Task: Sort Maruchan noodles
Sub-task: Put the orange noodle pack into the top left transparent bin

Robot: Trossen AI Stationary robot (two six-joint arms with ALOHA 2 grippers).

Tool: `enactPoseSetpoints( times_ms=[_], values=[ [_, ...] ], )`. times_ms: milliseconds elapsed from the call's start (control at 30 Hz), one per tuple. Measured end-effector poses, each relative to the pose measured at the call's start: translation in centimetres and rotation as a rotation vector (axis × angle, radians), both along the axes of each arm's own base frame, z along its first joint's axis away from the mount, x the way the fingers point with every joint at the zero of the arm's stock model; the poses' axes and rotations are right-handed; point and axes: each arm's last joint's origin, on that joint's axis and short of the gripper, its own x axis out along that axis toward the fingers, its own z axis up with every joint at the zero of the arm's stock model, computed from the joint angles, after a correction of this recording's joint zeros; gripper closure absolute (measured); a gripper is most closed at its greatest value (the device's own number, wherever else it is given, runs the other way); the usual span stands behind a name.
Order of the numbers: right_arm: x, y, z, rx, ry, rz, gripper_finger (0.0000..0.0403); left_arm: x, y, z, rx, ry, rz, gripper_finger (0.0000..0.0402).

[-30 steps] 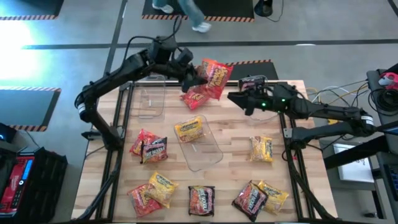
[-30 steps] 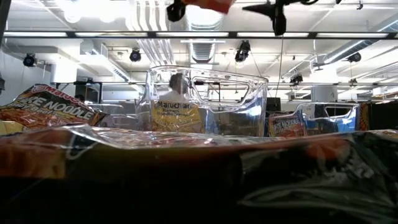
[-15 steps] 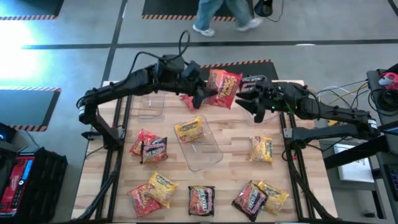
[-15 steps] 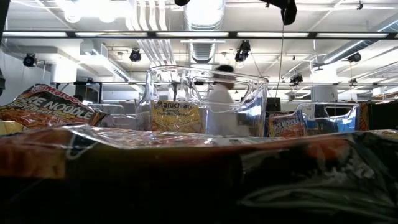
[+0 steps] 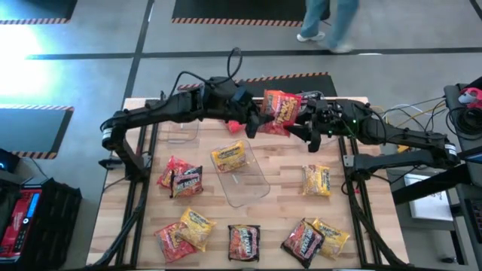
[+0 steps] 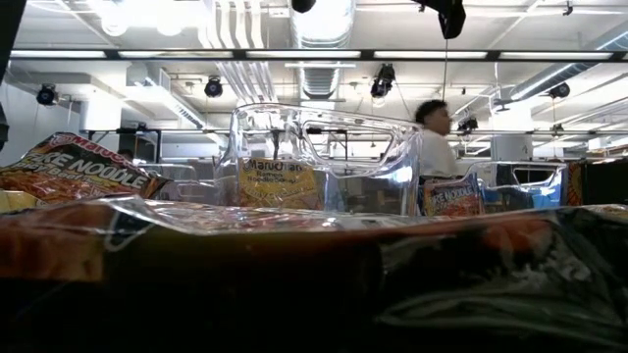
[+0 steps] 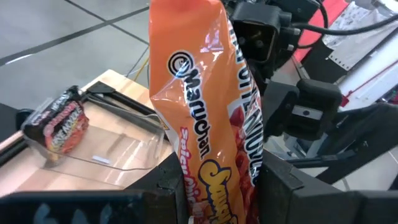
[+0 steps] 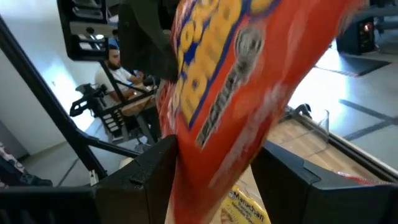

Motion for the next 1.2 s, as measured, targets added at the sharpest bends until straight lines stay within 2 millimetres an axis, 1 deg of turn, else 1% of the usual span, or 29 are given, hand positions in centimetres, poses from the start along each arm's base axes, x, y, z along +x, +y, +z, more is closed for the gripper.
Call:
enactPoseSetpoints(
  times_ms=[267, 433, 667, 800, 967, 1200],
  values=[
    [0.0, 0.0, 0.0, -0.016, 0.001, 0.006, 0.0214, 1.3, -0.3, -0.8, -0.003, -0.014, -0.011, 0.0293],
    [0.0, 0.1, 0.0, -0.015, 0.002, 0.025, 0.0229, 2.1, -0.3, -1.2, 0.000, -0.036, -0.010, 0.0293],
    [-0.1, 0.2, 0.2, -0.018, -0.011, 0.044, 0.0259, 2.3, -0.2, -0.8, 0.020, -0.087, -0.007, 0.0293],
    [-0.2, 0.2, 0.2, -0.017, -0.007, 0.046, 0.0261, 2.2, -0.2, -1.0, 0.013, -0.061, -0.008, 0.0293],
    [-0.6, 0.4, 0.0, -0.013, 0.019, 0.079, 0.0264, 2.0, -0.4, -1.7, -0.018, 0.013, -0.042, 0.0293],
    [-0.9, 0.5, -0.3, -0.002, 0.057, 0.087, 0.0270, 2.2, -0.7, -2.1, -0.038, 0.036, -0.049, 0.0293]
  ],
)
